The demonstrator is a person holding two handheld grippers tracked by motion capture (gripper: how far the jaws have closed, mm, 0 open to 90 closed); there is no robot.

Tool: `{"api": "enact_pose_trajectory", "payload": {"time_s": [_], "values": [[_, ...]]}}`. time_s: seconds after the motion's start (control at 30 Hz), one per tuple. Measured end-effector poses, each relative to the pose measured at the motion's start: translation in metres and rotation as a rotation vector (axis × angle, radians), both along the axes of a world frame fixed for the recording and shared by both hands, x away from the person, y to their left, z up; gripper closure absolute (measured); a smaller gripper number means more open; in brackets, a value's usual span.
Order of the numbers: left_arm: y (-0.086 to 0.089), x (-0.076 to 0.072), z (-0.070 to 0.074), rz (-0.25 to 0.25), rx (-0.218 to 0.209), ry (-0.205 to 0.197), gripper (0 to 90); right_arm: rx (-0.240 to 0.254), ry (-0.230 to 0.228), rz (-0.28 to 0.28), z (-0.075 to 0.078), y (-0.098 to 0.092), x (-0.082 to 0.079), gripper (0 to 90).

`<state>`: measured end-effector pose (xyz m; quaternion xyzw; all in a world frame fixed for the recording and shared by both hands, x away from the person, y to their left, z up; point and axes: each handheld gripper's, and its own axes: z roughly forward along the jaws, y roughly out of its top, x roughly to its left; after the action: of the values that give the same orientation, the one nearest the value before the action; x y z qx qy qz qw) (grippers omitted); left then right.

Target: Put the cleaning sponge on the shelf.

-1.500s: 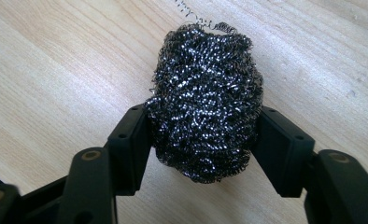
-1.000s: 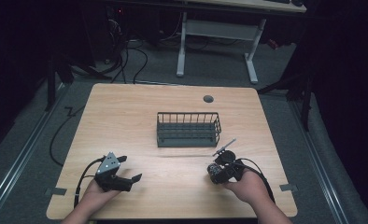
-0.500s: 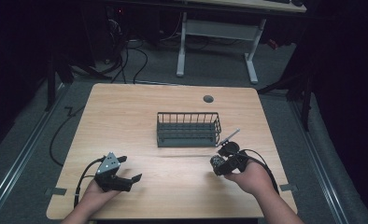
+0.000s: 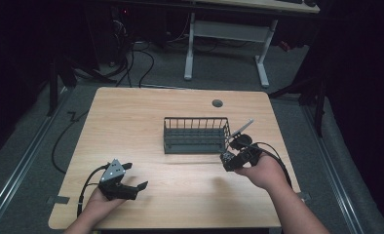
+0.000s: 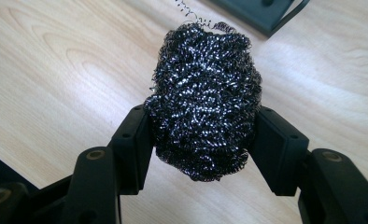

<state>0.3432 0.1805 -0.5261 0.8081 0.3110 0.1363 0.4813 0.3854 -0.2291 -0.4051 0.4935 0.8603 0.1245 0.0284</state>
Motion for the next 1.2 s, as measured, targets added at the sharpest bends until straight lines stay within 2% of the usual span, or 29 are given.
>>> {"api": "enact_pose_trajectory", "payload": {"time_s": [0.2,0.43,0.9,1.2], "values": [[0.001,0.0,0.001,0.006,-0.005,-0.002,7.0,0.007,-0.012,-0.024,0.016,0.0,0.012,43.2],[0.0,-0.001,0.001,0.004,-0.008,0.0,7.0,0.018,-0.02,-0.038,0.027,0.005,0.027,43.2],[0.001,0.0,0.001,0.002,-0.009,0.003,7.0,0.022,-0.034,-0.07,0.04,0.018,0.061,43.2],[0.002,0.0,0.001,0.003,-0.016,0.001,7.0,0.012,-0.039,-0.082,0.04,0.023,0.086,43.2]]}}
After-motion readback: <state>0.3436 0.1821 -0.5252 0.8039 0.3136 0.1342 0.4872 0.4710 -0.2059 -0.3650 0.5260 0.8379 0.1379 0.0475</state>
